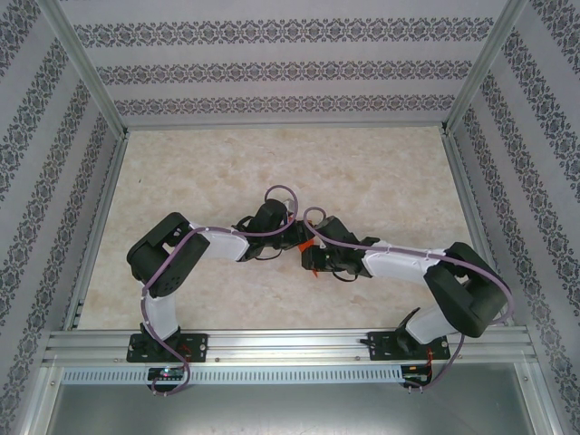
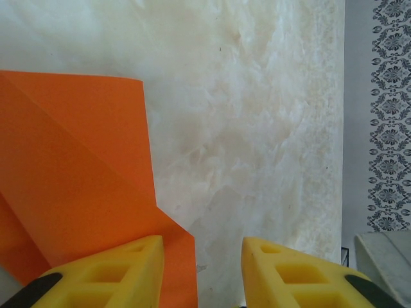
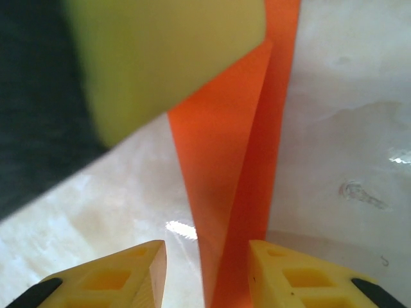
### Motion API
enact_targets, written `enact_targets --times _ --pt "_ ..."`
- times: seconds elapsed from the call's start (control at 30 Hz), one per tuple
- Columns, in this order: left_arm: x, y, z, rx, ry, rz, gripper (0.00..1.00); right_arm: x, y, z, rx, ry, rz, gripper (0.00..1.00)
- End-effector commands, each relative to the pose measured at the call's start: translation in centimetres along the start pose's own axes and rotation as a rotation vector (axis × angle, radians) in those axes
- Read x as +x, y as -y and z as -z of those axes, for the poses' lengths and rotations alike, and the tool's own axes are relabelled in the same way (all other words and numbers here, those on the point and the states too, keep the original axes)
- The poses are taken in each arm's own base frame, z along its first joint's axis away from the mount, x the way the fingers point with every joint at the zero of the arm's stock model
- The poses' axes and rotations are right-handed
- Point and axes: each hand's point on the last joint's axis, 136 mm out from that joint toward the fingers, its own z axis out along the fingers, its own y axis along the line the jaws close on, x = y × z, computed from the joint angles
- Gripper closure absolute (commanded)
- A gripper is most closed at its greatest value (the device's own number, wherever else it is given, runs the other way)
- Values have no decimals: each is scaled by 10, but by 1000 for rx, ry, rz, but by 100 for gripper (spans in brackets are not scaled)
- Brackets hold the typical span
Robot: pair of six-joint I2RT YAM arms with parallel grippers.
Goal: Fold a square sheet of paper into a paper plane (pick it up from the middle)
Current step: Fold the wing for the fifth time at the center of the table.
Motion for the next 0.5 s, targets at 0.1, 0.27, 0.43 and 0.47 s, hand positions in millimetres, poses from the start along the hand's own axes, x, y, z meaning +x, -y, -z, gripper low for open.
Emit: enact_targets --times 0.1,0.27,0.43,0.47 --pt "-13 10 -2 31 37 1 63 -4 4 -3 43 18 35 68" --pt "-13 11 -2 33 36 2 63 -5 4 -2 39 28 28 79" --pt "-15 11 -2 32 38 0 63 -6 4 -3 7 35 -6 87" --pt "-15 11 -1 31 38 -1 63 -6 4 -3 -1 38 -17 87"
